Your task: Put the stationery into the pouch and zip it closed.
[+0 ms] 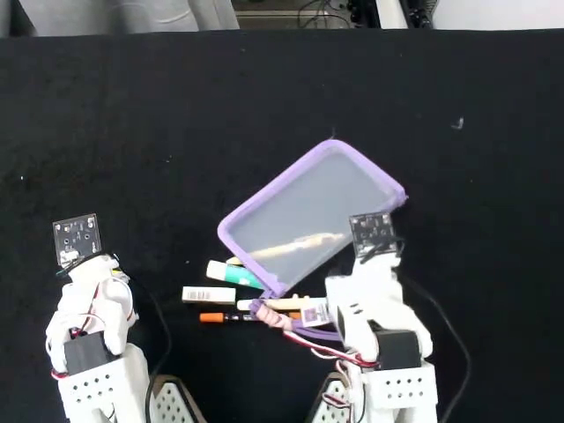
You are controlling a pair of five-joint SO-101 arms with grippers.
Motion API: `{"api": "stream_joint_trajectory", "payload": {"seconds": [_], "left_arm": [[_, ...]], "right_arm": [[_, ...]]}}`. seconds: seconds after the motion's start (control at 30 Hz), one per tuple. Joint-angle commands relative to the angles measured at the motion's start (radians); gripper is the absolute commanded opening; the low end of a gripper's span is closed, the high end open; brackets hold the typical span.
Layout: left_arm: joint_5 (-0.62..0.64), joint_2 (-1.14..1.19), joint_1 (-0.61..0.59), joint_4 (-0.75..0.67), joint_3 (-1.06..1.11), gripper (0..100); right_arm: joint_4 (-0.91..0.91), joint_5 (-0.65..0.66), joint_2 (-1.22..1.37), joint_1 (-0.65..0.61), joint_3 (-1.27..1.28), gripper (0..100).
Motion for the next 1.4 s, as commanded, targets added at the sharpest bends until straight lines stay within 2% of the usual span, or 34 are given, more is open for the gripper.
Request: {"api": "stream_joint_trajectory", "payload": {"seconds": [0.0, 0.2, 0.37, 0.43, 0.57, 0.8, 1.0, 1.17, 1.37], "left_arm": [[-0.011, -0.002, -0.012, -0.020, 0.027, 3], [-0.011, -0.002, -0.012, -0.020, 0.027, 3], [-0.011, -0.002, -0.012, -0.020, 0.027, 3], [-0.011, -0.002, -0.012, -0.020, 0.027, 3], [-0.011, -0.002, -0.012, -0.020, 0.027, 3], [-0.011, -0.002, -0.012, -0.020, 0.027, 3], [-0.011, -0.002, -0.012, -0.020, 0.027, 3], [-0.011, -0.002, -0.012, -0.020, 0.027, 3], [-0.011, -0.002, -0.012, -0.020, 0.027, 3]], "right_arm": [[-0.170, -0.002, -0.096, -0.014, -0.044, 1.5], [-0.221, -0.002, -0.096, -0.014, -0.225, 1.5], [-0.221, 0.002, -0.096, -0.049, -0.269, 1.5], [-0.193, 0.069, -0.096, -0.115, -0.269, 1.5], [-0.075, 0.204, -0.097, -0.331, -0.277, 1.5], [-0.002, 0.232, -0.094, -0.631, -0.323, 2.5], [0.038, 0.230, -0.093, -0.651, -0.329, 21.1], [0.046, 0.241, -0.016, -0.654, -0.369, 17.0], [0.048, 0.252, 0.252, -0.654, -0.486, 17.8]]}}
